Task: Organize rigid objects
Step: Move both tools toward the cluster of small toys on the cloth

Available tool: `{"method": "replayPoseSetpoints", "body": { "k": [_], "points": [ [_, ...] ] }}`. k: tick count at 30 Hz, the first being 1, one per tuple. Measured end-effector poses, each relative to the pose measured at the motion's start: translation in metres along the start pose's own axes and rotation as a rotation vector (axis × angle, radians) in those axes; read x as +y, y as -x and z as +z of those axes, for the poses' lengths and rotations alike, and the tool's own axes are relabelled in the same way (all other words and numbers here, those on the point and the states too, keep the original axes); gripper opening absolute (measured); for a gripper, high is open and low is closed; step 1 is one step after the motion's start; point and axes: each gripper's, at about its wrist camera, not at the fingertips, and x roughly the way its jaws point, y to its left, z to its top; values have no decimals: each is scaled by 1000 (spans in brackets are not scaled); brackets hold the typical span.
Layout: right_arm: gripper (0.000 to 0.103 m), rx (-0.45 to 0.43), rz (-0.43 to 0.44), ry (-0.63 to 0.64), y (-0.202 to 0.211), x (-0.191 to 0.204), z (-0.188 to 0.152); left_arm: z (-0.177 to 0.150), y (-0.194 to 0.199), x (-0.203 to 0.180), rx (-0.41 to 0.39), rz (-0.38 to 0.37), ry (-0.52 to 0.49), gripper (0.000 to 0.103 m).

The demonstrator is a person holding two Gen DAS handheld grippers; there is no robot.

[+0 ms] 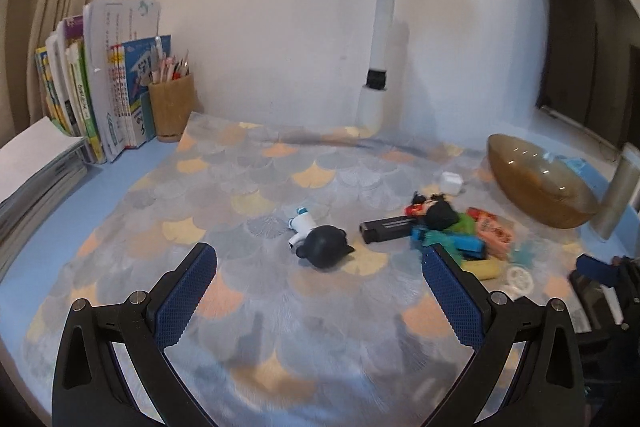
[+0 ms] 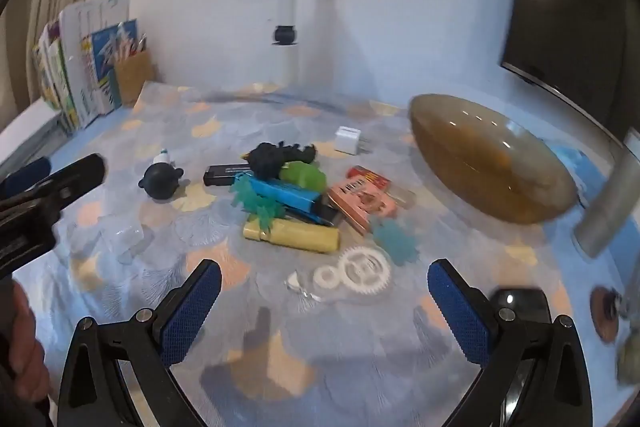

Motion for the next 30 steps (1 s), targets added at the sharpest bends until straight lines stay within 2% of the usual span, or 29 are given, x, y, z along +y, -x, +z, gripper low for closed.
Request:
{"method": "replayPoseSetpoints", "body": {
  "k": [6, 7, 10, 17, 30],
  "points": [
    [103, 17, 49, 9, -9, 4, -13, -10, -21, 0, 42, 31, 0, 102],
    [103, 9, 54, 12, -18, 3, -2, -10, -23, -1, 56, 37, -2, 102],
    [103, -2, 72, -7, -17, 0, -6, -9, -20, -1, 40, 21, -3, 102],
    [103, 18, 70, -39, -20, -8, -3, -5, -30, 8, 80, -11, 51, 102],
    [103, -6, 57, -47, -20, -11, -4, -7, -29, 0, 74, 11, 4, 102]
  ]
}}
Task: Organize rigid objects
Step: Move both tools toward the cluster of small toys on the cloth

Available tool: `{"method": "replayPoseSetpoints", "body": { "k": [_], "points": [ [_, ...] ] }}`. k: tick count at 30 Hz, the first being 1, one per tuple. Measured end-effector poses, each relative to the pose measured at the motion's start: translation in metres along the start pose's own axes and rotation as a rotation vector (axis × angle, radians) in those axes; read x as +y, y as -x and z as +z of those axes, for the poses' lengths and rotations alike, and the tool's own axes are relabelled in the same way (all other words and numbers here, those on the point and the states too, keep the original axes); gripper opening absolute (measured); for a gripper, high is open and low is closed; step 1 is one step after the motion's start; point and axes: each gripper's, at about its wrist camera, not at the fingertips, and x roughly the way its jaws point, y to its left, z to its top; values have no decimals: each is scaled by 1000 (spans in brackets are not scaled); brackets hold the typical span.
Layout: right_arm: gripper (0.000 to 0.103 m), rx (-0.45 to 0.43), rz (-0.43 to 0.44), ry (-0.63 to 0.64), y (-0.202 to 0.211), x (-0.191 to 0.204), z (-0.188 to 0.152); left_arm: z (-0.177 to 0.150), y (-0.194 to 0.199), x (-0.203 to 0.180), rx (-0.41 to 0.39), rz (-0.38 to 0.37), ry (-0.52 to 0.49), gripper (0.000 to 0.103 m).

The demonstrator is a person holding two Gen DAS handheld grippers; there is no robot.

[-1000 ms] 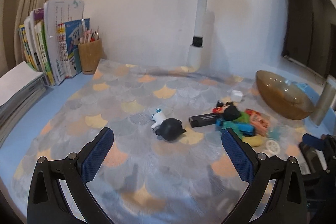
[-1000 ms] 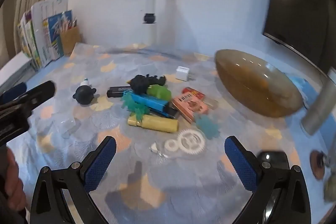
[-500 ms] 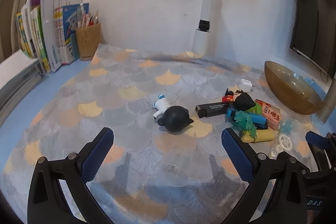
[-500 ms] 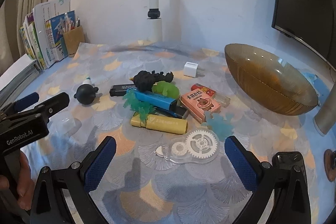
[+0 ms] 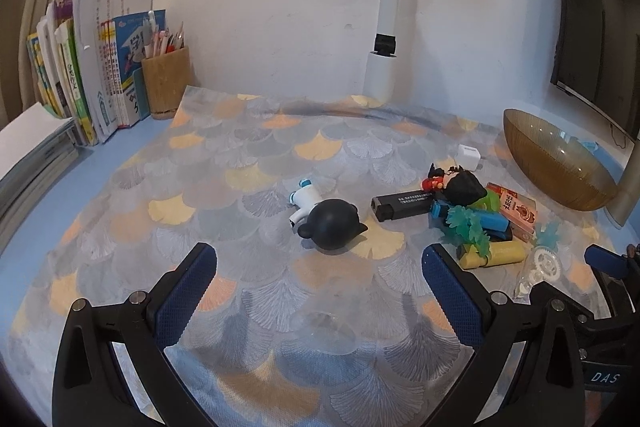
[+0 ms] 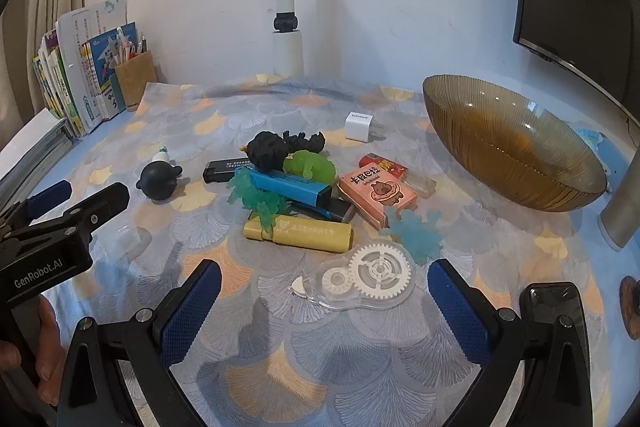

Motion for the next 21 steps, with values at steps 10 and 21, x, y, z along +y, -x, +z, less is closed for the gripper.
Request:
{"method": "replayPoseSetpoints", "body": {
  "k": [10, 21],
  "points": [
    [103, 14, 0, -6, -2, -2, 0, 0, -2, -1, 5, 2, 4, 102],
    [103, 12, 21, -24, -3, -2, -1, 0, -3, -1, 17, 5, 5, 102]
  ]
}}
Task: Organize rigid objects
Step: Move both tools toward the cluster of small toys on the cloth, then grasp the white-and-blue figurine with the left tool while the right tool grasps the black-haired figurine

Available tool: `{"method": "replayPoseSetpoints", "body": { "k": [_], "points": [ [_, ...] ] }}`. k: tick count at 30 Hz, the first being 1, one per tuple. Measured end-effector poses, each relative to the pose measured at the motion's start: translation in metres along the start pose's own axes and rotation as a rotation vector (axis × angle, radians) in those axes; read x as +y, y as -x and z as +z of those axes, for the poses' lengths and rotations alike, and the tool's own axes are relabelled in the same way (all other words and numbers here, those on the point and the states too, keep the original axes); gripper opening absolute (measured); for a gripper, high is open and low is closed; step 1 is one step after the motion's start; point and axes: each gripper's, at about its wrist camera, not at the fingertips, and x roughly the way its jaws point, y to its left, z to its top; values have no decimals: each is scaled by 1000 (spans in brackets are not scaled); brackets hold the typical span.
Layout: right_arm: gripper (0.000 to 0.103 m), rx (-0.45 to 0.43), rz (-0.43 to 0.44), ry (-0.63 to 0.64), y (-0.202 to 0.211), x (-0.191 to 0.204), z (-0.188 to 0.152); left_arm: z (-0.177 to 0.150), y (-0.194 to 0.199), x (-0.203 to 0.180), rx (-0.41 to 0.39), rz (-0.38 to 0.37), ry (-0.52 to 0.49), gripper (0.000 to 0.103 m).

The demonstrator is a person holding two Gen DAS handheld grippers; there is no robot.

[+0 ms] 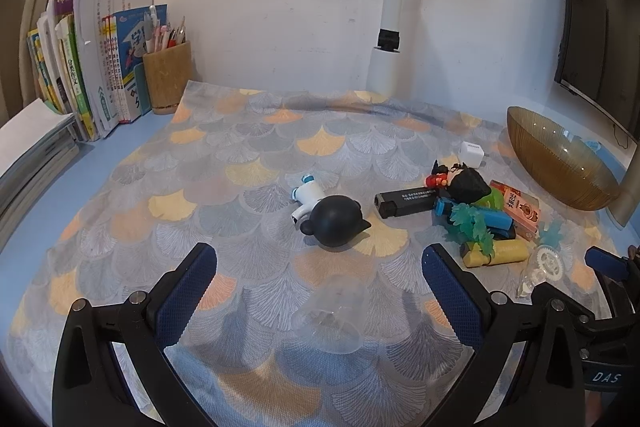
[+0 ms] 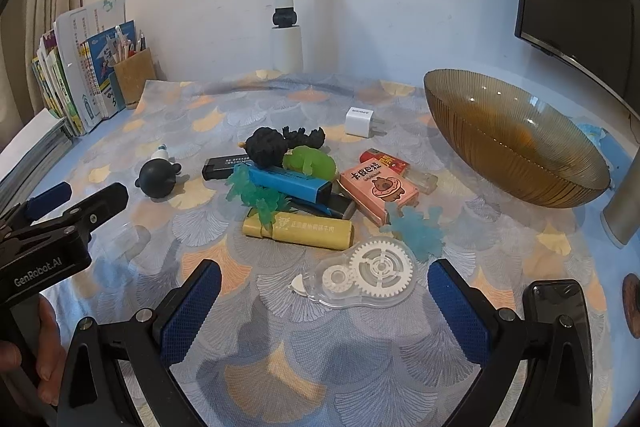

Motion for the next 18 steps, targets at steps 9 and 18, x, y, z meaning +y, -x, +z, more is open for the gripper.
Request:
{"method": "replayPoseSetpoints", "body": {
  "k": [9, 18],
  "points": [
    [97, 114, 45, 31, -5, -3, 25, 30, -8, 13, 166, -141, 42, 102],
    [80, 188, 90, 95, -25, 15, 88, 59, -31, 12, 201, -144, 51, 101]
  ]
}}
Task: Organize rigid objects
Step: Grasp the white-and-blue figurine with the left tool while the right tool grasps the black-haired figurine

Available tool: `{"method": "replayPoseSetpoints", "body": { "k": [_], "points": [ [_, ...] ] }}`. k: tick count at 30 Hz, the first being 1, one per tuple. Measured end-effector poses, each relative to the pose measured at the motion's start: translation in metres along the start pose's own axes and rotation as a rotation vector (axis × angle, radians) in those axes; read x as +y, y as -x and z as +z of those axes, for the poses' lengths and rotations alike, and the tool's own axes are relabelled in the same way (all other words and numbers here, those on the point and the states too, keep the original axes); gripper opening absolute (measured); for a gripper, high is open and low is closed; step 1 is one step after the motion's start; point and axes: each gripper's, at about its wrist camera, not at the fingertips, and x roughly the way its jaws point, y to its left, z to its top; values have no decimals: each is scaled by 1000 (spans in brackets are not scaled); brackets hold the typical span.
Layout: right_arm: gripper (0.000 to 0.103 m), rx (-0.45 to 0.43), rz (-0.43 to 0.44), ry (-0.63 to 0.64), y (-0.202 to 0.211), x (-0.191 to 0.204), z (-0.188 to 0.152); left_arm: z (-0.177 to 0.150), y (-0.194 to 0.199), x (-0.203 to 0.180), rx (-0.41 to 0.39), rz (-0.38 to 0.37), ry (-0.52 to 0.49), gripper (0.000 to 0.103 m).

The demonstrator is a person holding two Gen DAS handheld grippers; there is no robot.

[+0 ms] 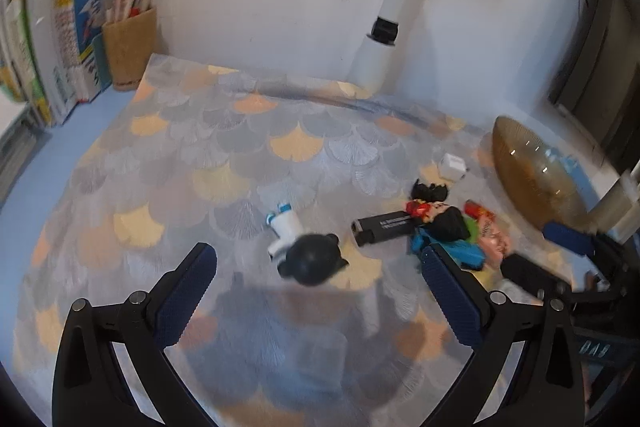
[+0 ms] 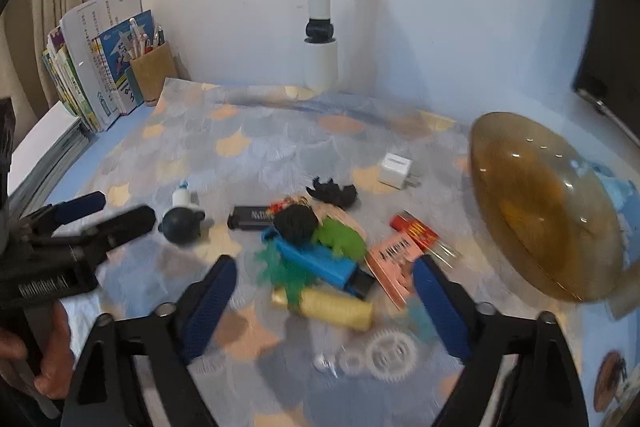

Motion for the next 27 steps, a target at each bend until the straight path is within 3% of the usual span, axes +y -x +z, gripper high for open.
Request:
{"method": "replayPoseSetpoints", "body": {
  "k": [3, 9, 16, 18, 20, 24, 27],
  "points": [
    [64, 31, 73, -43, -18, -4, 10, 3, -18, 1, 38, -15, -1, 94],
    [61, 82, 129, -74, -50, -5, 21, -2, -48, 8, 98, -16, 37, 78],
    [60, 100, 80, 18, -68, 13, 31, -6, -58, 4, 108, -12, 31, 72],
    [46, 99, 44, 69, -71, 19, 31, -7, -60, 4, 109, -3, 29, 62],
    [40, 101, 20, 102, -74, 24, 31, -6, -63, 4, 118, -2, 29, 54],
    [38, 82, 14, 117, -73, 24, 29, -8, -62, 12, 87, -45, 81, 54],
    [38, 43, 67, 84, -60, 18, 28, -9, -57, 17, 83, -53, 111, 54]
  ]
}}
